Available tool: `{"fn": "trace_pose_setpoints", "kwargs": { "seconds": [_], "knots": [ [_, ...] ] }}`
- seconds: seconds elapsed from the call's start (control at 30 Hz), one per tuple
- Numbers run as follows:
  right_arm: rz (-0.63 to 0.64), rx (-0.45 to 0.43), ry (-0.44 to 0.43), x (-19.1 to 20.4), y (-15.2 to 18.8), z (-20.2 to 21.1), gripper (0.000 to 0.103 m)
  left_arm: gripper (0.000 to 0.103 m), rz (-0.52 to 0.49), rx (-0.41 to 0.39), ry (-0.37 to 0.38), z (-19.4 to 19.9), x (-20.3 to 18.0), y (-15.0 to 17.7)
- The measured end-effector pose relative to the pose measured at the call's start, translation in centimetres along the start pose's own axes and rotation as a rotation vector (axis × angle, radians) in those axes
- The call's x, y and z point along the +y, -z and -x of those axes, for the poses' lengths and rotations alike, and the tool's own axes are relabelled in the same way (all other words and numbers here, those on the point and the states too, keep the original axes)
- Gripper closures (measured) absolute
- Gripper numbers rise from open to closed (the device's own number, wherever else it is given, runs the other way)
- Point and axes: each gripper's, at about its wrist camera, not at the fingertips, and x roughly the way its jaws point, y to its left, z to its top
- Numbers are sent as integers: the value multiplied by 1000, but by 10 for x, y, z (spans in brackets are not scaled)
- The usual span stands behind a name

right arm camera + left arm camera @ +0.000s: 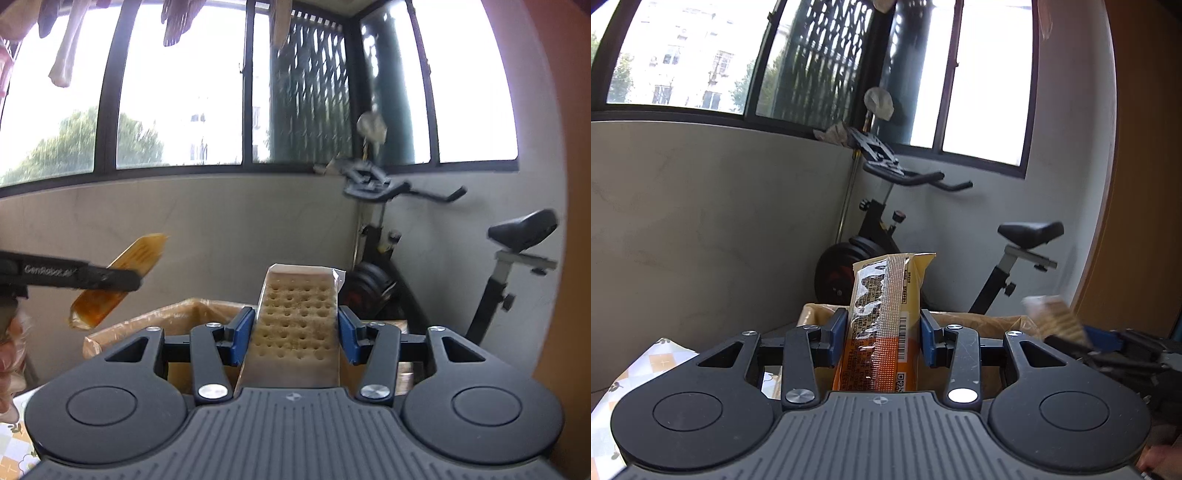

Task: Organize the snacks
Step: 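Carry both items to the box and open the left tool to drop the snack bar, then open the right tool to drop the cracker packet into the box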

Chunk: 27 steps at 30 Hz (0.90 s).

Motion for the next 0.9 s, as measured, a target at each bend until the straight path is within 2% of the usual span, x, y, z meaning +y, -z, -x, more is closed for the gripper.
{"fn": "trace_pose_setpoints", "kwargs": {
  "seconds": [0.17, 0.4, 0.43, 0.5, 0.63, 0.9],
  "knots": [
    [-9, 93, 14, -2, 17, -25, 52, 61, 16, 78, -7, -18, 8, 12],
    [10, 178, 51, -9, 34, -34, 52, 60, -25, 137, 9, -21, 16, 26],
    [12, 189, 54, -9, 36, -34, 51, 58, -31, 138, 10, -22, 16, 27],
    [12, 203, 63, -11, 40, -33, 50, 46, -43, 143, 4, -21, 16, 27],
    [-1, 191, 55, -11, 41, -23, 40, 42, -49, 145, 5, -16, 18, 26],
    [-14, 149, 55, -11, 36, 8, 39, 39, -58, 146, 29, 10, 30, 26]
  ]
}}
